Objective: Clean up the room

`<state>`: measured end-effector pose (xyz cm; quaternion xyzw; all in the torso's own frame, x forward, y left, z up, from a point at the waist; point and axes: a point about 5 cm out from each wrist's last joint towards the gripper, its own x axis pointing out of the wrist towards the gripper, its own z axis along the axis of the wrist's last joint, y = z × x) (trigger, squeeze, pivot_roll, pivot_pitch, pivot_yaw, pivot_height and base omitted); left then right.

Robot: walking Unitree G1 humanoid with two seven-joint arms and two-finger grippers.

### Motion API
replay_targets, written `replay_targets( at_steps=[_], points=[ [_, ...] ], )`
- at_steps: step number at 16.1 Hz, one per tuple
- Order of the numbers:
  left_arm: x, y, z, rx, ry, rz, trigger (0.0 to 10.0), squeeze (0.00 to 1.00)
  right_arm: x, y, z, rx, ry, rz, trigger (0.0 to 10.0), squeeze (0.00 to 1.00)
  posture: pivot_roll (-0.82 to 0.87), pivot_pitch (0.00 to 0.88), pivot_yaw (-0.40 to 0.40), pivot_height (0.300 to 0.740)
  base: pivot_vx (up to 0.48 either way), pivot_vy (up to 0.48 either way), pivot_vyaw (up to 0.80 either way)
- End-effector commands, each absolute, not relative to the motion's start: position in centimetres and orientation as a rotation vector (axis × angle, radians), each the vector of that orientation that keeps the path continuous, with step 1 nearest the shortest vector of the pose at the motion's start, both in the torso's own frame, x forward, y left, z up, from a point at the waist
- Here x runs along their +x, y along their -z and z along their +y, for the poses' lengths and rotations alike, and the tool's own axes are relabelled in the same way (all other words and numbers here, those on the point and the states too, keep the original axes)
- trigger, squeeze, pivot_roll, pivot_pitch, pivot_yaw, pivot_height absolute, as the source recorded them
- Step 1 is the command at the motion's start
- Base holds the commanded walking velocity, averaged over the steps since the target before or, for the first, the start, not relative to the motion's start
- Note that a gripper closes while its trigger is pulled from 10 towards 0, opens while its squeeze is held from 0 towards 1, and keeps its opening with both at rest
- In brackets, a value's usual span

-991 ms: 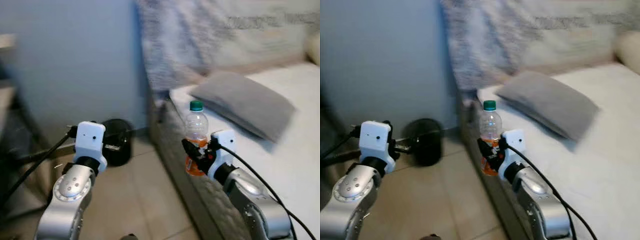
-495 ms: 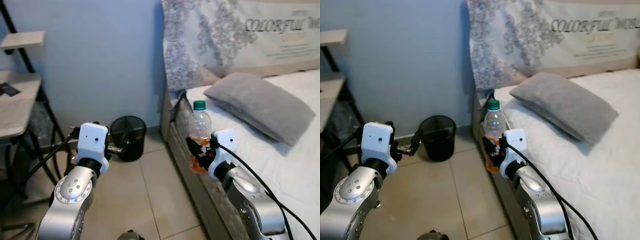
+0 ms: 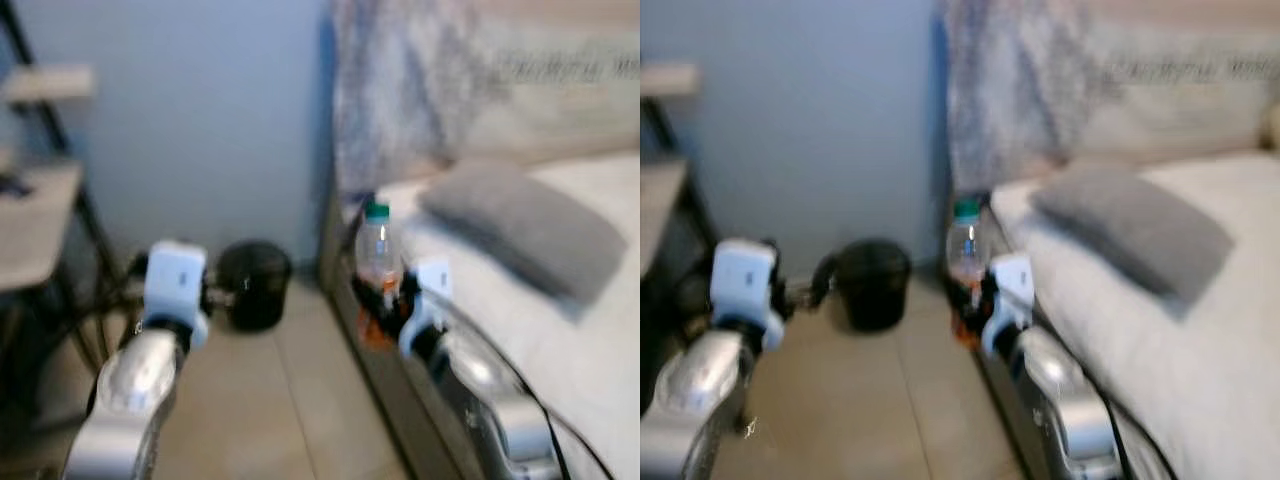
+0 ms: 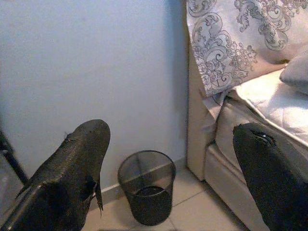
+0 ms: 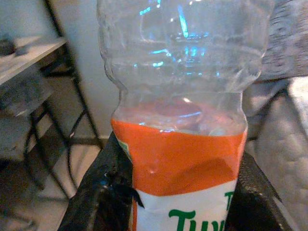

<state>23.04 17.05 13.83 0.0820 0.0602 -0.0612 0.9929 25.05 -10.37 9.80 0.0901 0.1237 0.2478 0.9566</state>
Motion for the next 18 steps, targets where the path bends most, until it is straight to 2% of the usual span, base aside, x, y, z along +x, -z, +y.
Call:
replay_targets(
  at_steps=[1, 9, 11, 18],
  points=[
    [23.25, -14.24, 16.39, 0.159, 0.146, 0.103, 10.0, 0.00, 25.35, -10.03, -11.65, 0.168, -0.463, 0.244, 10.0, 0.00, 0.04, 0.000, -0.029, 0.740, 0.371, 0.000, 0.00],
    [23.33, -14.22, 16.48, 0.167, 0.140, 0.104, 10.0, 0.00, 25.62, -9.93, -11.42, 0.176, -0.486, 0.255, 10.0, 0.00, 0.06, 0.000, -0.044, 0.740, 0.374, 0.000, 0.00],
    [23.27, -14.17, 16.49, 0.169, 0.139, 0.106, 10.0, 0.00, 25.71, -9.92, -11.25, 0.122, -0.512, 0.251, 10.0, 0.00, 0.06, 0.000, -0.046, 0.740, 0.373, 0.000, 0.00],
    [23.33, -14.09, 16.30, 0.176, 0.154, 0.107, 10.0, 0.00, 26.07, -9.65, -11.49, 0.105, -0.504, 0.261, 10.0, 0.00, 0.06, 0.000, -0.051, 0.740, 0.372, 0.000, 0.00]
  ],
)
